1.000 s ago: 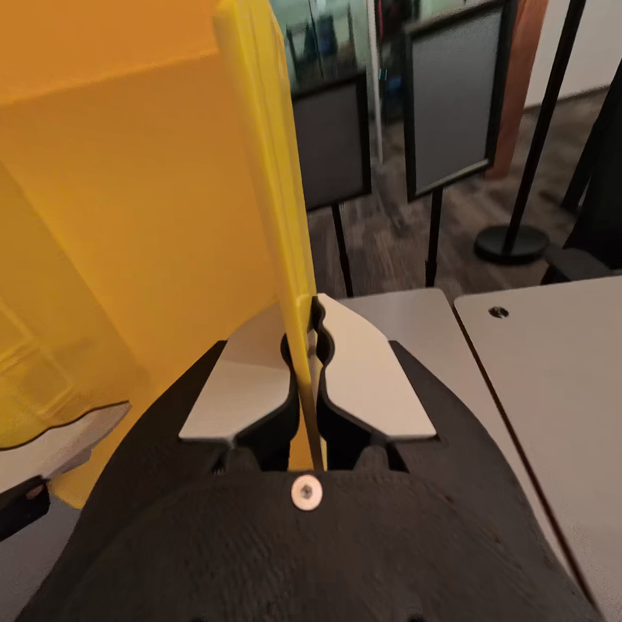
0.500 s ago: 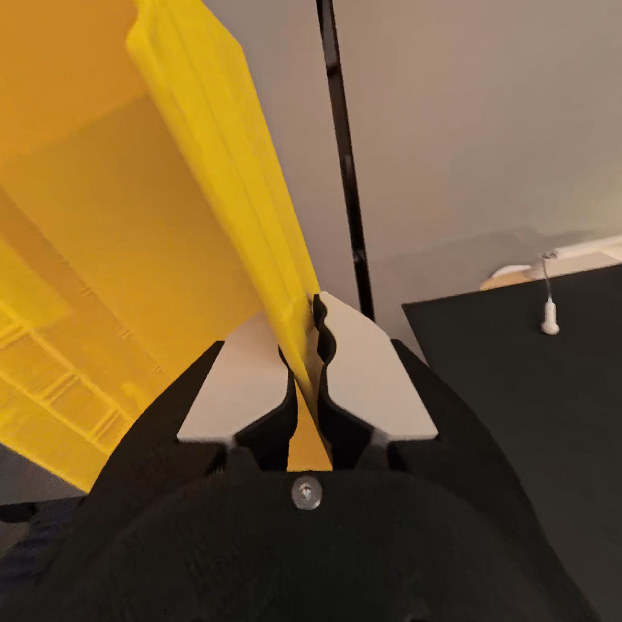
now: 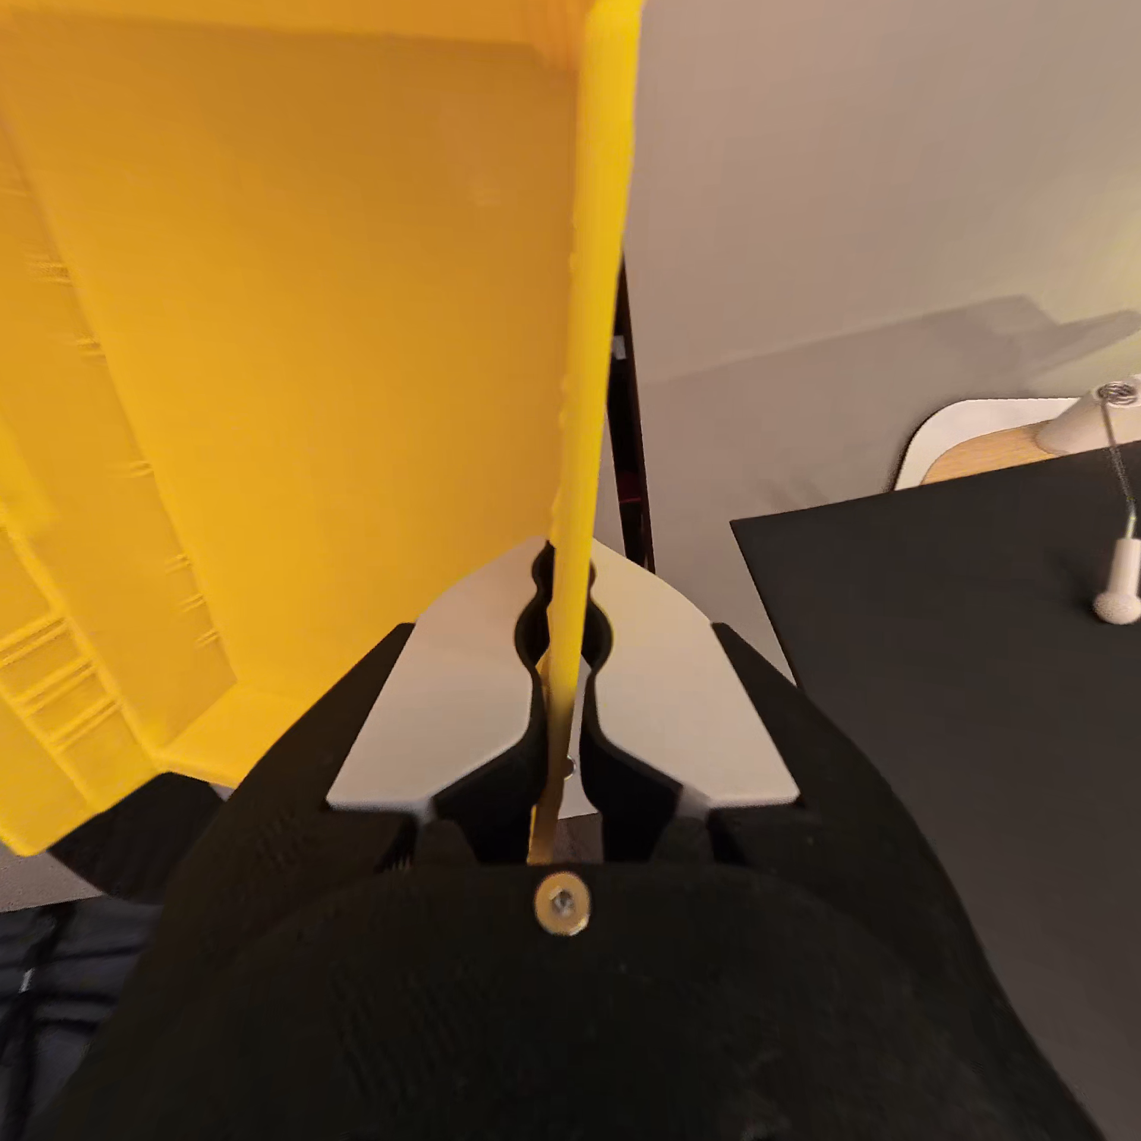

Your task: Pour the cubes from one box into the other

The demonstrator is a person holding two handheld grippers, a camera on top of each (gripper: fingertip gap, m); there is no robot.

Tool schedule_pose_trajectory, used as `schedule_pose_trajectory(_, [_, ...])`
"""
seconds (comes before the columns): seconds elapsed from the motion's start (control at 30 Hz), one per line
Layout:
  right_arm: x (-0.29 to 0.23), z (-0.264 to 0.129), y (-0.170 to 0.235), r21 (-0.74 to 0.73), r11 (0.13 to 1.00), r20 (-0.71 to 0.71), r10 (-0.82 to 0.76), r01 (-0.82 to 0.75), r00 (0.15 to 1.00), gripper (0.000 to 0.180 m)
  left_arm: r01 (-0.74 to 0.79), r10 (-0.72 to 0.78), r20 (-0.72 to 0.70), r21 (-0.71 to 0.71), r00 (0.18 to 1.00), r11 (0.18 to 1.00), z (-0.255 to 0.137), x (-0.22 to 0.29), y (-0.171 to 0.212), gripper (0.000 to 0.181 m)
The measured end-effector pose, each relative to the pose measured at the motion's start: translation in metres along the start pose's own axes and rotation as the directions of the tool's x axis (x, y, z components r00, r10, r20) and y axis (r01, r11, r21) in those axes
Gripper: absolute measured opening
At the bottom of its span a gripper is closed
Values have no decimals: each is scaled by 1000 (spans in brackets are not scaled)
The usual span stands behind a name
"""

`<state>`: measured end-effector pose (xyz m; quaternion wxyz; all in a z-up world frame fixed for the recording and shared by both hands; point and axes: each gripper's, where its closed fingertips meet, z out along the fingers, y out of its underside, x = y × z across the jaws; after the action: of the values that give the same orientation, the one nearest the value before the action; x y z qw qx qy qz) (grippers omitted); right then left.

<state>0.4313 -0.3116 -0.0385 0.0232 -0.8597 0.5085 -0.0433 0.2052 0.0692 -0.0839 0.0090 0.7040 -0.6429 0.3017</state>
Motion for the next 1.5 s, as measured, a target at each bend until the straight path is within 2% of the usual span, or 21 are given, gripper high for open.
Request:
schedule_pose_trajectory(0.2, [3,25,15,-87,996,-5,-20,19,1000,4,74,-82,-58,-141,995,987,7,8,6,34])
schedule_pose_trajectory(0.5, [-16,51,25,-120,993,49,-16,21,999,5,76,-41,91,-421,995,904,6,-1,13,18])
schedule_pose_trajectory(0.73, [-27,53,29,-112,994,63,-5,12,998,5,80,-38,94,-492,995,867,-8,-19,21,12])
schedule_pose_trajectory(1.0, [-61,62,20,-98,995,127,-11,23,992,4,160,-67,197,-508,978,846,-72,-104,60,10])
schedule_pose_trajectory(1.27, [-151,79,-2,-87,993,249,-53,77,967,4,307,-176,306,-456,936,835,-153,-201,119,9])
schedule_pose_trajectory(1.5, [-225,75,-6,-88,979,252,-156,183,955,5,372,-240,342,-398,908,839,-203,-259,160,9])
